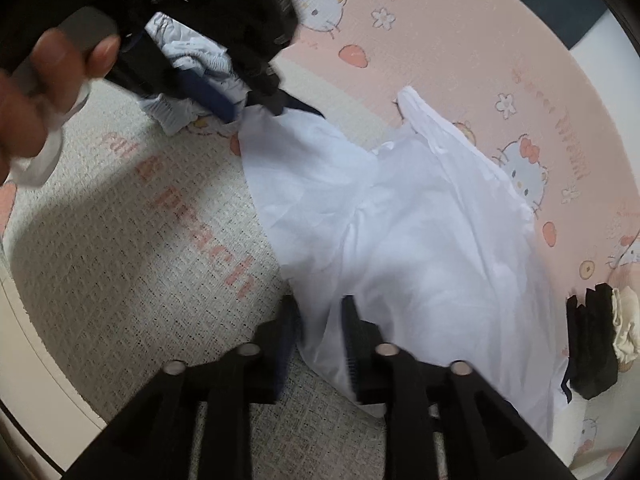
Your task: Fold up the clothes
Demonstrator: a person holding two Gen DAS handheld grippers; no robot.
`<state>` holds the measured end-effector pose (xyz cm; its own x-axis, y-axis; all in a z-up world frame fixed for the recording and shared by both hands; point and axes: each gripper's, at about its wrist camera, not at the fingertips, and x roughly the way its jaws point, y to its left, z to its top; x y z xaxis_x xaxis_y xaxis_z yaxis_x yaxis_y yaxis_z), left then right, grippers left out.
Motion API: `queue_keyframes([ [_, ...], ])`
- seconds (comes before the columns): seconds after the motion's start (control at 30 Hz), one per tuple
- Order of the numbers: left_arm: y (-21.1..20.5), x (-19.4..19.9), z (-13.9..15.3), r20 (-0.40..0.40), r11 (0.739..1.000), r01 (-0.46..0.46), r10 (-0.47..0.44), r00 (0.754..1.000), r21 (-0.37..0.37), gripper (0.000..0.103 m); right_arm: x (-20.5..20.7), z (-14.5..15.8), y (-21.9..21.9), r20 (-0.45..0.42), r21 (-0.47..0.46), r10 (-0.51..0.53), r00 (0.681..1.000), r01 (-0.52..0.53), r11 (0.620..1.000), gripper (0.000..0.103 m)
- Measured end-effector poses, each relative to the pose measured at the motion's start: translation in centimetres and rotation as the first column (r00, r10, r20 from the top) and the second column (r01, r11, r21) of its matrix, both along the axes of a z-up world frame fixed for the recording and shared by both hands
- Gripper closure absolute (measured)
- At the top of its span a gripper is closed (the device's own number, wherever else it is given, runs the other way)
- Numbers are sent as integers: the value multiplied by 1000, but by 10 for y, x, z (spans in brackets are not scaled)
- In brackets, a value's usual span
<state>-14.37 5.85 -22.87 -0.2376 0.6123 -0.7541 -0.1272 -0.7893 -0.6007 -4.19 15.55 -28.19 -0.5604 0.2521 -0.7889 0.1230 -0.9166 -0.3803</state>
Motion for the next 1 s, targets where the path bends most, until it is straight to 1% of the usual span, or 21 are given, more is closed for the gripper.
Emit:
queue_keyframes([
  [0.07,0,2,-2,16,1000,1,-2,1000,30,41,1,1,-2,-10,23,7,1000,-7,1000,69],
  [0.13,1,1,-6,31,1000,-3,3,1000,1,41,1,-1,-6,-16,66,17,1000,-16,998,69],
  [0.2,3,0,-11,35,999,-2,3,999,-44,41,0,-2,-7,-18,107,22,1000,-20,994,69],
  [0.27,3,2,-14,42,998,-3,5,999,-56,41,0,-3,-7,-17,134,24,1000,-21,991,69],
  [0.33,4,1,-15,44,998,-6,8,999,-59,41,0,-1,-5,-13,119,19,1000,-17,993,69],
  [0.37,6,1,-14,39,997,-9,12,999,-75,41,0,0,-4,-11,109,16,1000,-15,994,69],
  [0.5,8,4,-3,-29,983,-18,13,999,-180,41,-3,11,7,18,9,-20,1000,20,1000,69],
  [0.6,7,4,2,-56,978,-17,6,998,-208,41,-6,20,18,54,-70,-44,998,48,996,69],
  [0.67,6,2,1,-55,978,-21,10,998,-207,41,-10,26,29,90,-145,-61,994,73,987,69],
  [0.73,5,-1,3,-61,979,-38,27,998,-199,41,-14,33,42,131,-229,-77,988,106,968,69],
  [0.77,5,-2,5,-73,979,-54,40,997,-198,41,-15,36,50,141,-251,-96,985,129,959,68],
  [0.8,5,-3,7,-84,978,-67,52,995,-197,41,-15,40,59,148,-269,-117,982,154,951,64],
  [0.83,8,-6,9,-92,978,-77,60,994,-196,41,-16,43,67,156,-286,-138,978,179,941,57],
  [0.93,14,-14,12,-94,979,-92,75,993,-184,41,-19,53,93,183,-337,-199,963,252,907,54],
  [1.0,17,-20,12,-75,984,-85,74,994,-156,41,-22,59,115,188,-364,-234,954,289,885,53],
])
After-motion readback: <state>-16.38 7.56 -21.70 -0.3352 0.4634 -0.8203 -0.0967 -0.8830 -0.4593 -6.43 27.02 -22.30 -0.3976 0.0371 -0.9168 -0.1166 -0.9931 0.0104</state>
